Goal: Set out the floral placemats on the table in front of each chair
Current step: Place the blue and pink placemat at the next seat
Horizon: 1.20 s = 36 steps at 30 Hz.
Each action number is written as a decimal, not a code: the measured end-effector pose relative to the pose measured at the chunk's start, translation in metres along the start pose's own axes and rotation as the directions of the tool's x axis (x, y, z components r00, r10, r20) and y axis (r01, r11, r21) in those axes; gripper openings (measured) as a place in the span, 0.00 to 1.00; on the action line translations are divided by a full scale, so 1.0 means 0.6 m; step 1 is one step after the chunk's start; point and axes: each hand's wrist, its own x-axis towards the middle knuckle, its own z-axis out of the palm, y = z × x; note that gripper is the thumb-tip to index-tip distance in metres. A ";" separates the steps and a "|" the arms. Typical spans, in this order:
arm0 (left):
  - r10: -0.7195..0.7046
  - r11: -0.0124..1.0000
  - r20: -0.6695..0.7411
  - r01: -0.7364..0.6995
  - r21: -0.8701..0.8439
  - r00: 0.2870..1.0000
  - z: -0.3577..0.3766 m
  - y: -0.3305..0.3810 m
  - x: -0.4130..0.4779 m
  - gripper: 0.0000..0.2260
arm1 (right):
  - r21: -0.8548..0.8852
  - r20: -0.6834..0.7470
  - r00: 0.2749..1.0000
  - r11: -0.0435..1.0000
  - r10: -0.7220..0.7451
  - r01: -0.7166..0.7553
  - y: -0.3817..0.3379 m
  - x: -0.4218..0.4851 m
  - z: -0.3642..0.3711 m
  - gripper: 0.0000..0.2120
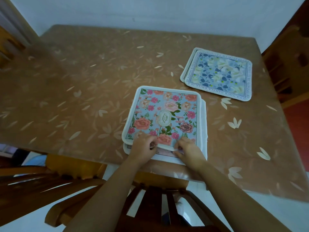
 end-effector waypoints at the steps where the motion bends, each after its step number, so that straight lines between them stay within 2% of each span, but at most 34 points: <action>1: 0.006 1.000 0.006 -0.006 0.006 1.000 -0.002 -0.004 0.001 0.02 | 0.000 -0.009 1.000 1.000 0.002 -0.002 -0.002 0.000 0.004 0.07; 7: 0.007 1.000 0.085 -0.006 -0.015 0.996 -0.027 -0.033 0.006 0.03 | -0.001 -0.040 0.998 0.999 0.044 -0.044 -0.035 0.006 0.019 0.07; 12: 0.067 0.998 0.141 -0.064 -0.029 0.988 -0.061 -0.070 0.010 0.02 | -0.030 -0.093 0.989 0.993 0.115 -0.118 -0.079 0.014 0.039 0.07; 22: 0.148 0.988 0.180 -0.154 0.018 0.972 -0.169 -0.216 -0.008 0.03 | -0.048 -0.170 0.947 0.958 0.271 -0.283 -0.236 0.052 0.156 0.08; 26: 0.136 0.990 0.177 -0.142 0.022 0.975 -0.223 -0.278 -0.021 0.03 | -0.027 -0.192 0.945 0.961 0.265 -0.276 -0.302 0.085 0.198 0.07; 30: 0.102 0.994 0.157 -0.107 0.026 0.982 -0.269 -0.326 -0.034 0.02 | -0.017 -0.156 0.957 0.968 0.246 -0.252 -0.352 0.117 0.228 0.08; 36: 0.013 0.997 0.046 -0.016 0.078 0.999 -0.312 -0.369 -0.057 0.03 | 0.005 -0.091 0.983 0.987 0.158 -0.158 -0.393 0.157 0.252 0.07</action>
